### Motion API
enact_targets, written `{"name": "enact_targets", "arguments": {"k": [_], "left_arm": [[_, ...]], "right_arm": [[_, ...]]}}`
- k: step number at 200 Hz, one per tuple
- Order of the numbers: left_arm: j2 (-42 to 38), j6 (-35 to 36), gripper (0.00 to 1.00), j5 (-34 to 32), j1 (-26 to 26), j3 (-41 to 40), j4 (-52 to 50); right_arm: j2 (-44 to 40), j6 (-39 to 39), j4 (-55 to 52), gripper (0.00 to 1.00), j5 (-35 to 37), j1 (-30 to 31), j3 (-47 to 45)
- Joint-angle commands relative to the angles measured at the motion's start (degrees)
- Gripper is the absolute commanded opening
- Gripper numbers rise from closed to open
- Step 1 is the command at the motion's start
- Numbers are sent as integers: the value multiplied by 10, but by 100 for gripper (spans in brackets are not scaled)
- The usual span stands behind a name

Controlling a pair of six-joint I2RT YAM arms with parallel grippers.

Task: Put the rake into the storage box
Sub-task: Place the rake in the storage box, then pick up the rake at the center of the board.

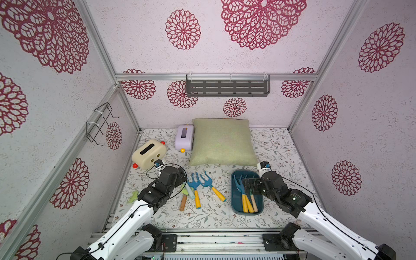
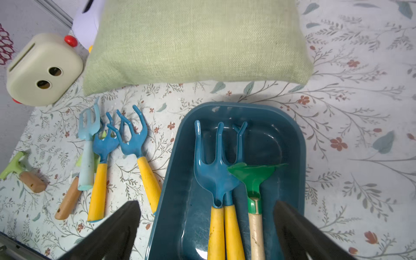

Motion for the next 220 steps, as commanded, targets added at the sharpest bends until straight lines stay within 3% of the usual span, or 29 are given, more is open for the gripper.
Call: {"name": "enact_targets", "arguments": {"k": [1, 42, 125, 220], "left_arm": [[19, -71, 93, 64, 3, 13, -82], [76, -118, 79, 112, -3, 26, -85], [236, -87, 55, 122, -6, 86, -66], [366, -52, 53, 106, -5, 137, -73]], "right_arm": [[-20, -14, 25, 99, 16, -7, -8], [-38, -23, 49, 99, 24, -14, -43], [-58, -17, 60, 99, 60, -17, -73], [-71, -16, 67, 99, 59, -18, -82]]}}
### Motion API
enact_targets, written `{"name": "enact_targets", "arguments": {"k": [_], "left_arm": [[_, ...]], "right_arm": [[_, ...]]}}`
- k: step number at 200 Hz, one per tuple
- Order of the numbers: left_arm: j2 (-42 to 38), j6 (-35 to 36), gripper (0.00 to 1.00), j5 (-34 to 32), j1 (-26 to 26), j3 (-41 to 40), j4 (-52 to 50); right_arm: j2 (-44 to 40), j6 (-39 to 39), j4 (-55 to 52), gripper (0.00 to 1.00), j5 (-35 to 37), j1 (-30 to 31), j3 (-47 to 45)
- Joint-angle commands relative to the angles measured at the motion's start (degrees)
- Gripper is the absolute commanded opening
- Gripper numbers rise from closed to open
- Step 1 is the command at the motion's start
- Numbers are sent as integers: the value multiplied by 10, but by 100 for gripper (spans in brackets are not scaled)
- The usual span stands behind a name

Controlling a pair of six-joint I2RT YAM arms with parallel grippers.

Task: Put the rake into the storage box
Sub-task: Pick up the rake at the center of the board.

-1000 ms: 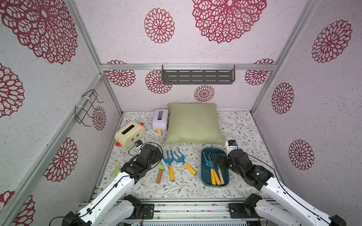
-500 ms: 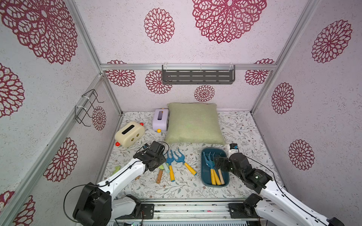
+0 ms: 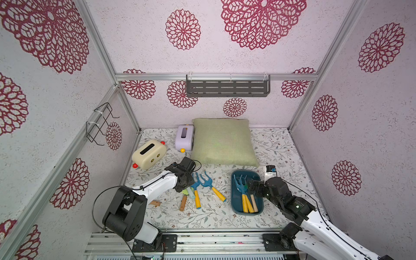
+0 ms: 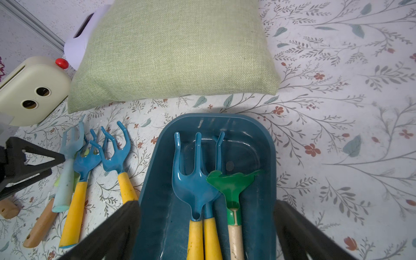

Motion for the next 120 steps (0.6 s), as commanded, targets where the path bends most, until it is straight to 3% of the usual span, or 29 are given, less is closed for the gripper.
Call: {"name": "enact_targets", "arguments": {"k": [1, 88, 120], "left_arm": [[25, 15, 53, -9, -1, 11, -2], [72, 22, 38, -17, -2, 17, 7], [46, 22, 24, -34, -4, 21, -11]], "right_arm": [[-6, -2, 14, 99, 16, -3, -1], [-7, -2, 15, 99, 17, -3, -3], [-9, -4, 14, 99, 18, -3, -2]]}}
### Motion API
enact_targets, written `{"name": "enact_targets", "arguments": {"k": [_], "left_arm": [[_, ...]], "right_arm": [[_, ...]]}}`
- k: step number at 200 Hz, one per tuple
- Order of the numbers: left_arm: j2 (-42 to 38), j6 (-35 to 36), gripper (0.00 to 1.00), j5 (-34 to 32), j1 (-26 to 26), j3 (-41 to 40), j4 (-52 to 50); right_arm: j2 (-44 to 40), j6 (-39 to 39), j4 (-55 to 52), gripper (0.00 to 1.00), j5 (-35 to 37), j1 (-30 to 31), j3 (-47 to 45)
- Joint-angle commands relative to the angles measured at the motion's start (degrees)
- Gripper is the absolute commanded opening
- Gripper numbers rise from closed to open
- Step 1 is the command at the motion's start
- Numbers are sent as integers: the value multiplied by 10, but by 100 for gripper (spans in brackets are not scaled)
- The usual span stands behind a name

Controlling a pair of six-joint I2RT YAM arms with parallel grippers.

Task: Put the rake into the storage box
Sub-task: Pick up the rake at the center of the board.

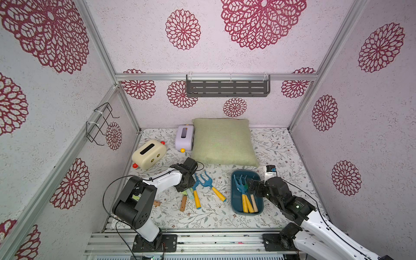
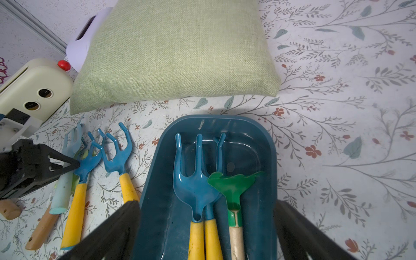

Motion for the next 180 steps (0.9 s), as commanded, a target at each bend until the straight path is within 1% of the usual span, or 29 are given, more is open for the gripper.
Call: {"name": "enact_targets", "arguments": {"k": [1, 20, 23, 29, 58, 85, 105, 135, 180], "left_arm": [[-18, 6, 23, -24, -3, 7, -20], [-48, 9, 21, -43, -9, 12, -39], [-52, 10, 19, -45, -10, 13, -41], [-62, 12, 18, -51, -12, 15, -47], [-100, 17, 16, -69, -23, 25, -74], [-129, 20, 15, -65, -50, 37, -77], [-140, 25, 15, -57, -84, 56, -66], [-135, 35, 15, -28, -150, 86, -15], [-88, 30, 14, -3, -242, 132, 62]], "right_arm": [[-8, -4, 11, 99, 18, -3, -3], [-7, -2, 10, 99, 18, -3, -3], [-9, -2, 10, 99, 18, -3, -3], [-9, -2, 10, 99, 19, -3, -3], [-12, 0, 7, 99, 25, -4, -2], [-19, 6, 2, 99, 37, -4, -2], [-24, 10, -4, 99, 49, -4, 0], [-28, 18, -15, 99, 65, -6, 6], [-36, 32, -31, 99, 87, -10, 9]]}}
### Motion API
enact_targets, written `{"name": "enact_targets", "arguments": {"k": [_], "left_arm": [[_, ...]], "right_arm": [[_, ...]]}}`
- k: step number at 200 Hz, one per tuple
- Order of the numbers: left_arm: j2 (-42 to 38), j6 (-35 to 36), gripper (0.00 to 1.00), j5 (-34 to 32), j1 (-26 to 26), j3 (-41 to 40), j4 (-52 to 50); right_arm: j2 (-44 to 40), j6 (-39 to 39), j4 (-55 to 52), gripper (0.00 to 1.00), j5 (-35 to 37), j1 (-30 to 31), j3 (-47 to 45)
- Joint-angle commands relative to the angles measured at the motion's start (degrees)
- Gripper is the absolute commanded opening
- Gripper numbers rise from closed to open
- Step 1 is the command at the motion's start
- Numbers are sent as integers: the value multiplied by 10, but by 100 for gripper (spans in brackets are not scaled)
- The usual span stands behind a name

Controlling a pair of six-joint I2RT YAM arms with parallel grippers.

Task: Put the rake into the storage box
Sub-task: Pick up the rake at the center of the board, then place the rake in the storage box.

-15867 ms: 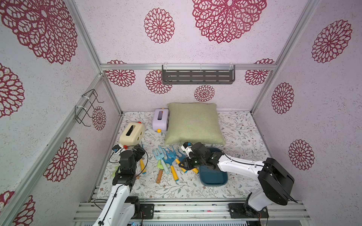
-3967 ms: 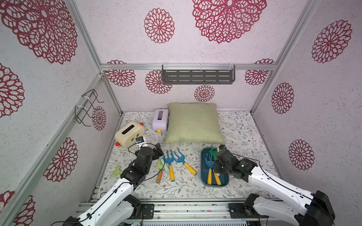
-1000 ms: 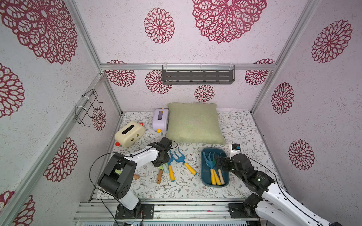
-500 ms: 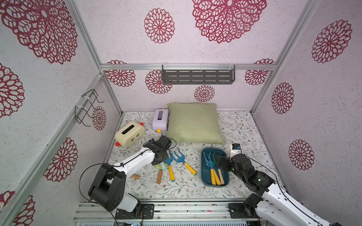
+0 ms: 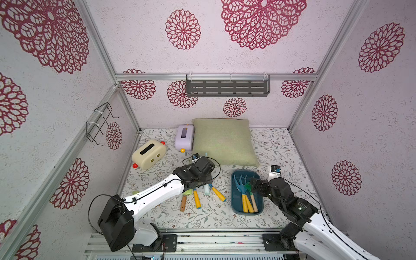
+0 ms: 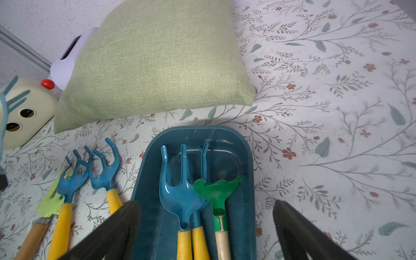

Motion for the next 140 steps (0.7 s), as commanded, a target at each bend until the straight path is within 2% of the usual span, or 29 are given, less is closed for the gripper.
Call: {"name": "enact_targets", "arguments": {"k": [1, 63, 111, 140], "left_arm": [[30, 6, 14, 19, -40, 26, 67], [149, 29, 13, 54, -116, 105, 108], [211, 30, 12, 87, -128, 137, 128], [231, 17, 12, 119, -130, 129, 155]], "right_arm": [[-11, 16, -10, 99, 30, -5, 9], [-26, 23, -21, 99, 40, -10, 7], [-27, 23, -19, 99, 36, -12, 5], [-28, 24, -16, 99, 35, -12, 2]]}}
